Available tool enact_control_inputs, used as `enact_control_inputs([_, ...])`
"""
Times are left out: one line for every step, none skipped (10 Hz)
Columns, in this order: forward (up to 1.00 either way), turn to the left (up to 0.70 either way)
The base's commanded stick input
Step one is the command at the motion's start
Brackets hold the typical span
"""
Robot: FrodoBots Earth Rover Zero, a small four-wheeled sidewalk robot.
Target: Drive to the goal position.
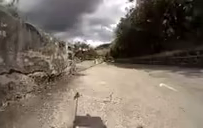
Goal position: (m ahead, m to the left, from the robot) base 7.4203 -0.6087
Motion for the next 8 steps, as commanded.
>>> enact_control_inputs([0.85, 0.00])
enact_control_inputs([0.85, 0.00])
enact_control_inputs([0.85, 0.00])
enact_control_inputs([0.85, 0.00])
enact_control_inputs([0.85, 0.00])
enact_control_inputs([0.85, 0.00])
enact_control_inputs([0.85, 0.00])
enact_control_inputs([0.85, 0.00])
